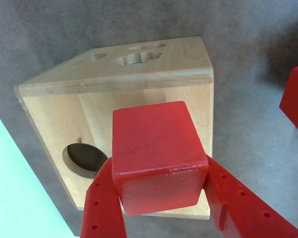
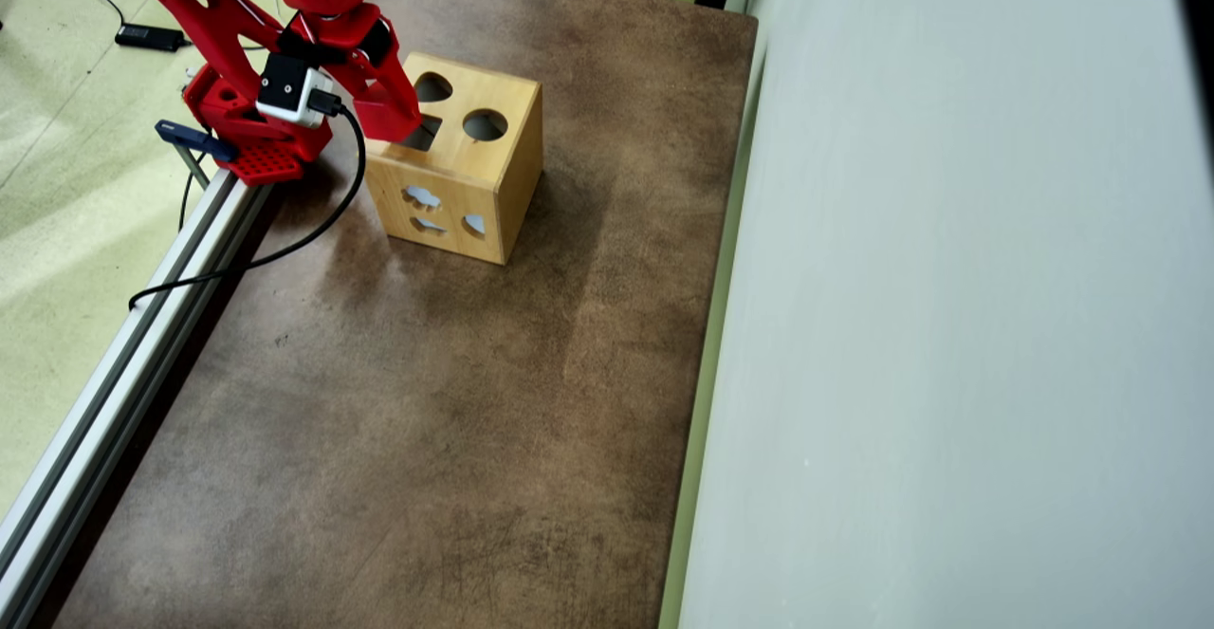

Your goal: Pick and place the red cube on the square hole

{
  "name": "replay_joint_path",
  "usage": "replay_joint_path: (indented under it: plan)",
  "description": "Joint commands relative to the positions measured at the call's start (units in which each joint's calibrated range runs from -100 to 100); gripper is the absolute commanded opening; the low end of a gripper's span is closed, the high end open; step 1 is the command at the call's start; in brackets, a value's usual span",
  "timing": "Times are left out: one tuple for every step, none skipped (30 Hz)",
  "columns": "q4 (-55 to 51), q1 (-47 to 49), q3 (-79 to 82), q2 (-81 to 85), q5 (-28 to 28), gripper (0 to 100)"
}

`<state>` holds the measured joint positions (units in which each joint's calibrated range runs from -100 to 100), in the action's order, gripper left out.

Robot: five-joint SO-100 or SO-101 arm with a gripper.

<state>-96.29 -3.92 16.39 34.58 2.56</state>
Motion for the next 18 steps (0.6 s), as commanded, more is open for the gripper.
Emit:
replay_joint_path:
  plan:
    - [1.1,0.7,-0.6,-0.1,-0.1,18]
    - [1.3,0.9,-0.5,-0.2,-0.1,18]
    - [1.4,0.9,-0.5,-0.2,-0.1,18]
    - [1.4,1.1,-0.5,-0.2,-0.1,18]
    - [1.4,1.2,-0.5,-0.3,-0.1,18]
    - [1.4,1.2,-0.5,-0.7,-0.1,18]
    - [1.4,1.2,-0.5,-1.4,-0.1,18]
    - [1.4,1.2,-0.5,-2.2,-0.1,18]
    - [1.4,1.2,-0.5,-2.7,-0.1,18]
    - [1.4,1.2,-0.5,-2.9,-0.1,18]
    - [1.4,1.2,-0.5,-3.0,-0.1,18]
    - [1.4,1.2,-0.5,-3.0,-0.1,18]
    - [1.4,1.2,-0.5,-3.0,-0.1,18]
    - [1.4,1.2,-0.5,-3.0,-0.1,18]
    - [1.4,1.2,-0.5,-3.1,-0.1,18]
    - [1.4,1.2,-0.5,-3.1,-0.1,18]
    - [1.4,1.2,-0.5,-3.1,-0.1,18]
    - [1.4,1.2,-0.5,-3.1,-0.1,18]
